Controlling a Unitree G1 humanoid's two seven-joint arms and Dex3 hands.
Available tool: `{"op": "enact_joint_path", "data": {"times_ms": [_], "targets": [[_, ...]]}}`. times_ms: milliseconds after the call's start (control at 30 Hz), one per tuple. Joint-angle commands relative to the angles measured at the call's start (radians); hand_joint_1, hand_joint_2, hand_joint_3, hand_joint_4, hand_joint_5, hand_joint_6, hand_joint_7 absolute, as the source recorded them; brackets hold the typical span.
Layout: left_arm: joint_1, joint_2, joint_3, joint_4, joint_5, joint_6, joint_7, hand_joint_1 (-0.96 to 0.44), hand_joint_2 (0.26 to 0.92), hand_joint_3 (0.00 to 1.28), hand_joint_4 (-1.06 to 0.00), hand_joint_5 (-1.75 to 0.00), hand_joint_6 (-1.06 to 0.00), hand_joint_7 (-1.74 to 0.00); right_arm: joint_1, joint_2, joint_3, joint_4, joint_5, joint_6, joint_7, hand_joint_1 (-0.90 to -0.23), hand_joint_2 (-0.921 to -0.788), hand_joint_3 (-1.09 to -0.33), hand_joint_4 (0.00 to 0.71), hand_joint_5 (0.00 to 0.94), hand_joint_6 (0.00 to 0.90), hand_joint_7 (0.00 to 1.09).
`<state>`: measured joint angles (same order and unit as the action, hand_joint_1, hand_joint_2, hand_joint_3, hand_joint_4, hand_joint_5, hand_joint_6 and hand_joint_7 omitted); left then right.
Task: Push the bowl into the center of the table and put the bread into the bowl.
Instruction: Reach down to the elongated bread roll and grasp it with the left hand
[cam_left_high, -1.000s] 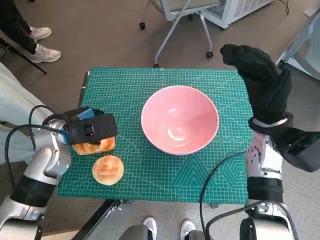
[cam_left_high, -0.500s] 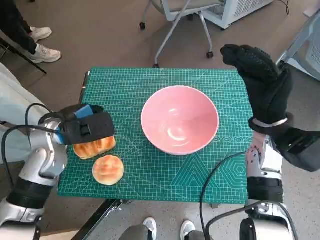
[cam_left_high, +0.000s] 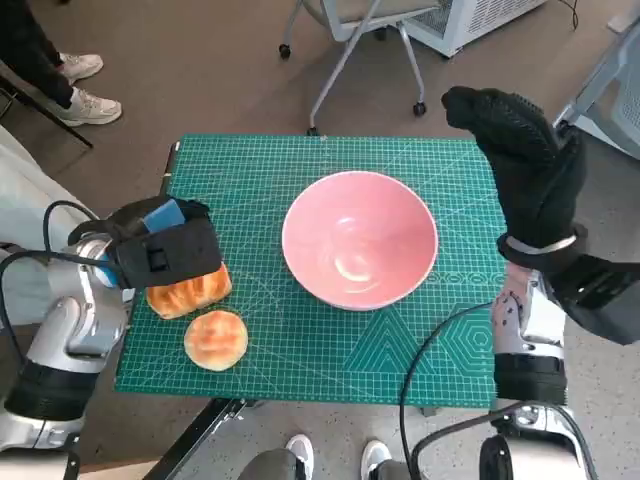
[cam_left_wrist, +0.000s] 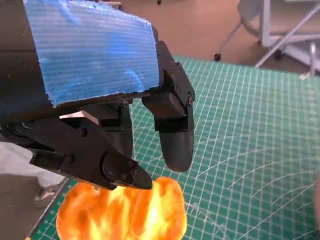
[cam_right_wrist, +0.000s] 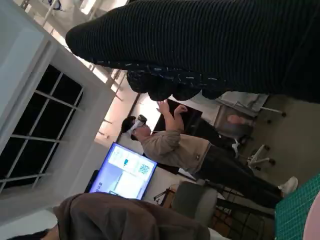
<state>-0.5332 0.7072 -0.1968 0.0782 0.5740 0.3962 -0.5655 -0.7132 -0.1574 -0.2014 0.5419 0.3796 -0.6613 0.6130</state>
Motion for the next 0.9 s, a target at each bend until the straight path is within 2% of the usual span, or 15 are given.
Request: {"op": "enact_joint_path", "data": {"times_ms": [33, 400, 467, 500, 533, 567, 600, 633, 667, 767, 900], "targets": [[0.015, 0.012, 0.025, -0.047, -0.013, 0.004, -0.001, 0.00, 0.898, 0.01, -0.74, -1.00, -0.80, -1.09, 0.026, -0.006, -0.004, 0.001, -0.004, 0.003, -0.007, -0.661, -0.921, -0.822, 0.178, 0.002, 0.003, 0.53], [0.066, 0.029, 0.076, -0.190, -0.014, 0.048, -0.029, 0.00, 0.893, 0.00, -0.79, -1.02, -0.78, -1.05, 0.038, -0.006, -0.004, -0.015, -0.001, 0.009, -0.009, -0.658, -0.921, -0.823, 0.178, 0.002, 0.003, 0.53], [0.088, 0.039, 0.077, -0.232, -0.011, 0.080, -0.057, 0.00, 0.906, 0.02, -0.76, -1.08, -0.72, -1.07, 0.040, -0.006, -0.004, -0.018, 0.000, 0.011, -0.009, -0.658, -0.921, -0.823, 0.179, 0.002, 0.004, 0.53], [0.099, 0.044, 0.076, -0.252, -0.010, 0.096, -0.072, -0.03, 0.870, 0.02, -0.70, -0.91, -0.60, -0.82, 0.041, -0.006, -0.004, -0.020, 0.000, 0.012, -0.010, -0.658, -0.921, -0.822, 0.179, 0.002, 0.004, 0.53], [0.110, 0.057, 0.071, -0.276, -0.007, 0.119, -0.101, -0.04, 0.858, 0.01, -0.69, -0.82, -0.58, -0.69, 0.042, -0.006, -0.004, -0.022, 0.001, 0.014, -0.010, -0.659, -0.921, -0.822, 0.179, 0.002, 0.004, 0.53], [0.117, 0.066, 0.068, -0.294, -0.004, 0.136, -0.121, -0.10, 0.822, 0.01, -0.55, -0.56, -0.47, -0.45, 0.043, -0.006, -0.004, -0.024, 0.001, 0.015, -0.011, -0.659, -0.921, -0.821, 0.179, 0.002, 0.005, 0.53], [0.127, 0.081, 0.064, -0.313, -0.003, 0.149, -0.148, -0.12, 0.810, 0.01, -0.51, -0.46, -0.43, -0.36, 0.045, -0.007, -0.005, -0.028, 0.002, 0.017, -0.012, -0.659, -0.921, -0.821, 0.179, 0.002, 0.005, 0.52], [0.133, 0.091, 0.061, -0.328, -0.001, 0.159, -0.166, -0.17, 0.779, 0.01, -0.37, -0.29, -0.34, -0.23, 0.047, -0.007, -0.005, -0.031, 0.003, 0.018, -0.013, -0.659, -0.921, -0.820, 0.180, 0.002, 0.006, 0.52], [0.140, 0.102, 0.057, -0.339, 0.003, 0.166, -0.184, -0.21, 0.760, 0.01, -0.28, -0.19, -0.29, -0.15, 0.048, -0.007, -0.005, -0.034, 0.003, 0.019, -0.013, -0.659, -0.921, -0.820, 0.180, 0.002, 0.007, 0.52], [0.157, 0.123, 0.047, -0.367, 0.018, 0.187, -0.218, -0.29, 0.729, 0.00, -0.14, -0.06, -0.22, -0.05, 0.052, -0.008, -0.006, -0.041, 0.005, 0.023, -0.013, -0.661, -0.921, -0.819, 0.181, 0.002, 0.009, 0.52], [0.189, 0.137, 0.042, -0.403, 0.041, 0.205, -0.226, -0.37, 0.716, 0.00, -0.09, -0.02, -0.20, -0.01, 0.053, -0.010, -0.012, -0.035, 0.010, 0.023, -0.008, -0.666, -0.921, -0.810, 0.184, 0.002, 0.024, 0.49]]}}
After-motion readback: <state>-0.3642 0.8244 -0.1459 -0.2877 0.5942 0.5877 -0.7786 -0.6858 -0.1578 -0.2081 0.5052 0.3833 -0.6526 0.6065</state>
